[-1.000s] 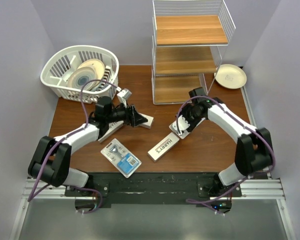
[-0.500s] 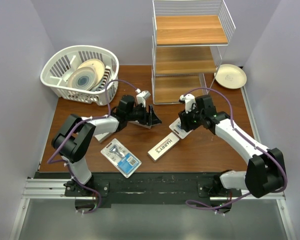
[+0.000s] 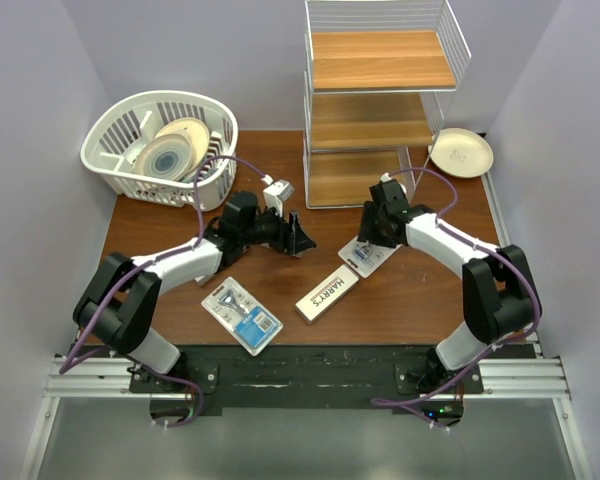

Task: Place and organize the shaving razors onto the shelf

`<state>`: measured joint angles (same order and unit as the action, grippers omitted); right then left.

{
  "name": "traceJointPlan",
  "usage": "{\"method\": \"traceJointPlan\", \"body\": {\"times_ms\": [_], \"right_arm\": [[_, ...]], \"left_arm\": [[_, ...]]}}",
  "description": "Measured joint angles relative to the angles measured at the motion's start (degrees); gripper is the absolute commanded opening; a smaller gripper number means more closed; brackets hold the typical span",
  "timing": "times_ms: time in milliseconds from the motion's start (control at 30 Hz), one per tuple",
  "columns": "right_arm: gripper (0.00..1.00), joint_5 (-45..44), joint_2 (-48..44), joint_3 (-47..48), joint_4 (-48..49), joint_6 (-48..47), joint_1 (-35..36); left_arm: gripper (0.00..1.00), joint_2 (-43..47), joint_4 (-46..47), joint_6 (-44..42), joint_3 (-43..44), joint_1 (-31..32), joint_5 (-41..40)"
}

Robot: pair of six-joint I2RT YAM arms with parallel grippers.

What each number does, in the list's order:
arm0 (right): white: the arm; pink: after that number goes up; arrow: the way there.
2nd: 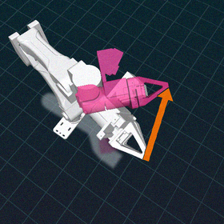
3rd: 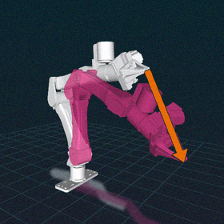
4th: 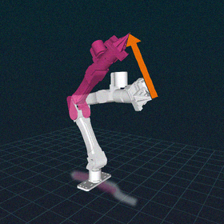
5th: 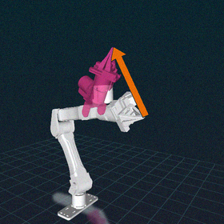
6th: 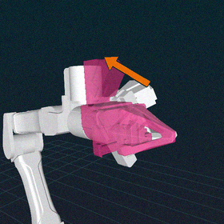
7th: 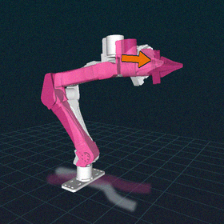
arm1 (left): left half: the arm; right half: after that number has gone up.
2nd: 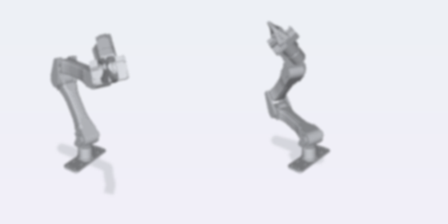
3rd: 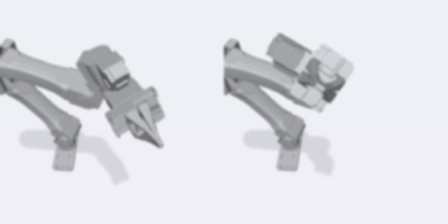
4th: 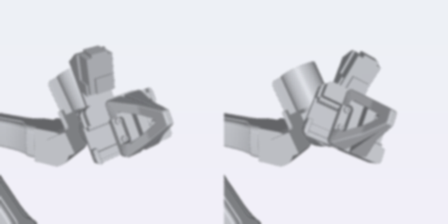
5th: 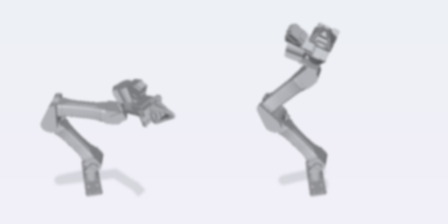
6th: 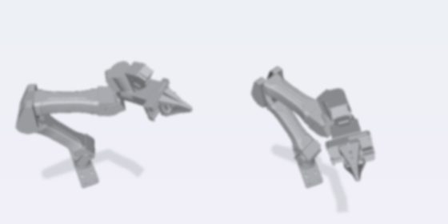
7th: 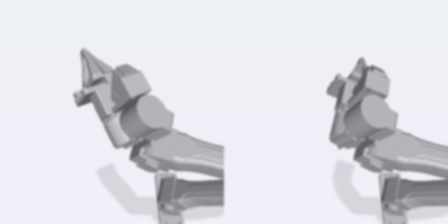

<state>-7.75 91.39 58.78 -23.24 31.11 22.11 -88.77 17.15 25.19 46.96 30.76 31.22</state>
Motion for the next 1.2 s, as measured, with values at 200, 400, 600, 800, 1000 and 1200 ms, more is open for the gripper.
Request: {"method": "traceJointPlan", "body": {"times_ms": [200,400,600,800,1000,1200], "right_arm": [[0.47,-3.54,3.3,0.0,0.17,4.44,-0.04],[0.42,-6.56,5.29,-0.85,2.6,5.73,-0.63],[0.41,-8.15,6.71,-1.29,3.72,5.16,-1.05],[0.18,-8.44,7.04,-1.29,4.42,4.94,-1.09],[0.08,-7.63,7.17,-1.27,5.92,0.83,-1.09],[0.0,-6.36,4.39,-2.14,6.03,-6.58,-1.14]], "left_arm": [[0.66,0.5,-1.01,-1.27,0.0,-1.18,-0.02],[0.67,0.5,-1.09,-1.88,-0.11,-2.51,-0.2],[0.68,0.74,-0.94,-2.1,-1.77,-3.93,-0.2],[0.68,1.05,-0.92,-2.08,-1.88,-5.16,-0.17],[0.68,1.05,-0.92,-2.08,-1.88,-5.27,-0.17],[0.68,1.07,-0.33,-1.95,-1.88,-5.27,-0.15]]}}
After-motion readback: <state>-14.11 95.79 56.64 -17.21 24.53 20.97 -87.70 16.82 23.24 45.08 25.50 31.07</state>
